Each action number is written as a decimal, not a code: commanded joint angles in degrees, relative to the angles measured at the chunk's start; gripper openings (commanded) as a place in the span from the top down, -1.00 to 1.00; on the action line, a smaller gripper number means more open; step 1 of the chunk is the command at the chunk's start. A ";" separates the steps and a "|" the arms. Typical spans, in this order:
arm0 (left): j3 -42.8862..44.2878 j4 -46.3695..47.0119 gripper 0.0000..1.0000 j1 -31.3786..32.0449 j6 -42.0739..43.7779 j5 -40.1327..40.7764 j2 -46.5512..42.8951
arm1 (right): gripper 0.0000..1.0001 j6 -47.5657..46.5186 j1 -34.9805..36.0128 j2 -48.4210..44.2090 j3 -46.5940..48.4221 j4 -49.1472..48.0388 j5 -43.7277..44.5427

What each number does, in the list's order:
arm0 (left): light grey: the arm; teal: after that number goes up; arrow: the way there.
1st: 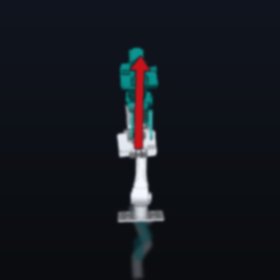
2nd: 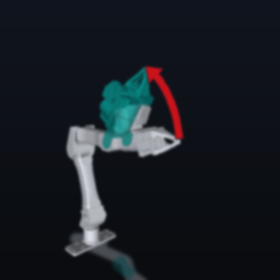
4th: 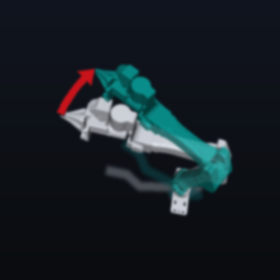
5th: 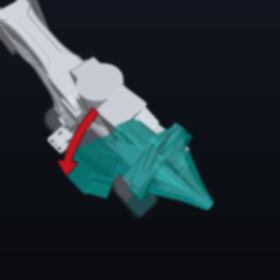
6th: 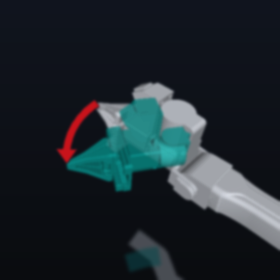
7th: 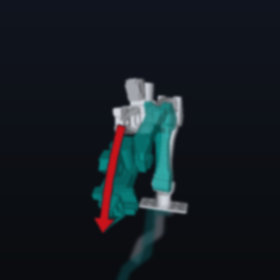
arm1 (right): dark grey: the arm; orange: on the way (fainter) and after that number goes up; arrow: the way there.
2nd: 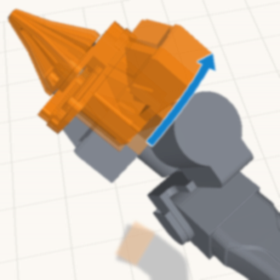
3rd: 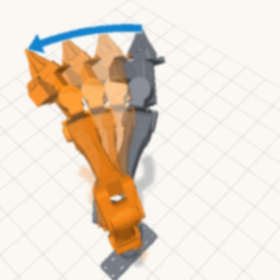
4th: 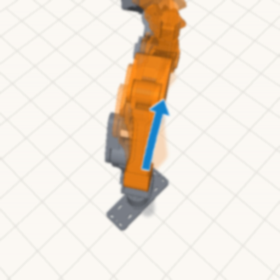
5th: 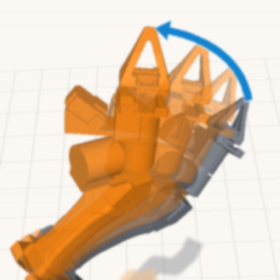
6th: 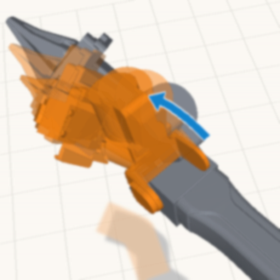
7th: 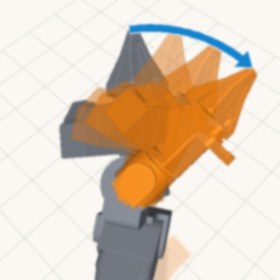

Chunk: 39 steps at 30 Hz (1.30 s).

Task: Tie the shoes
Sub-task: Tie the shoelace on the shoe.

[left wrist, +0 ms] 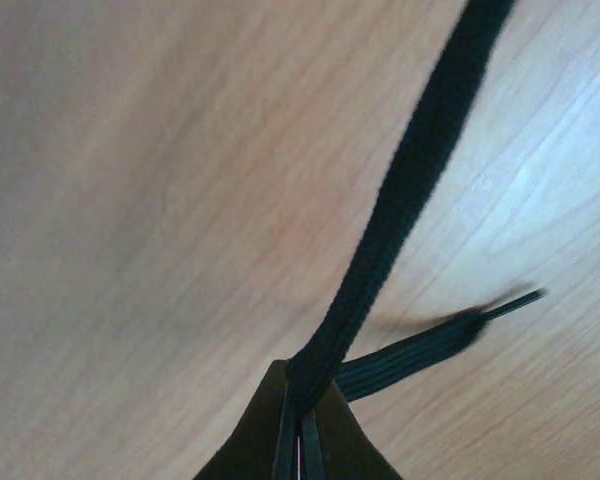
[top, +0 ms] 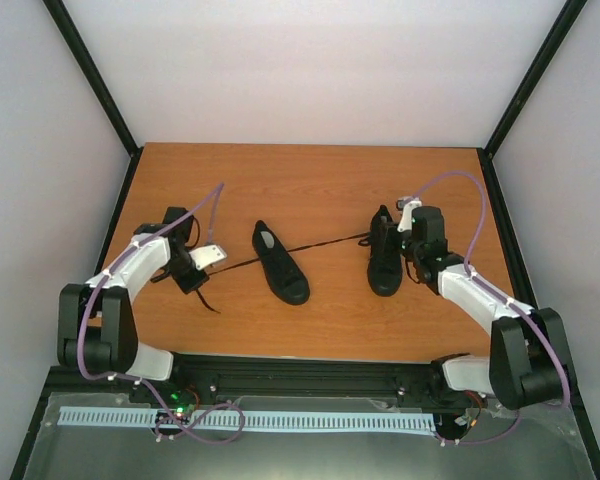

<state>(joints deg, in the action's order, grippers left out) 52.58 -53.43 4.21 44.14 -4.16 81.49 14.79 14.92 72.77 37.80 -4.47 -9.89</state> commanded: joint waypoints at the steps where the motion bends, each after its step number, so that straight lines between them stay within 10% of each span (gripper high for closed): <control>1: -1.62 1.07 0.99 -2.01 0.39 7.50 0.49 | 0.95 3.26 -4.36 1.48 -2.17 -0.02 -1.74; 32: -3.25 11.09 0.98 -4.98 2.34 15.69 8.33 | 0.95 9.79 -18.61 -2.10 -10.26 -5.27 -10.54; 39: 3.47 5.96 0.98 -0.55 -4.62 6.50 9.54 | 0.95 6.35 -4.32 -4.06 -8.03 -5.64 -7.93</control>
<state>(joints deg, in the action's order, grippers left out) 50.85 -44.03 0.47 44.10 6.96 90.39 23.68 0.12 71.53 27.81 -7.97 -21.39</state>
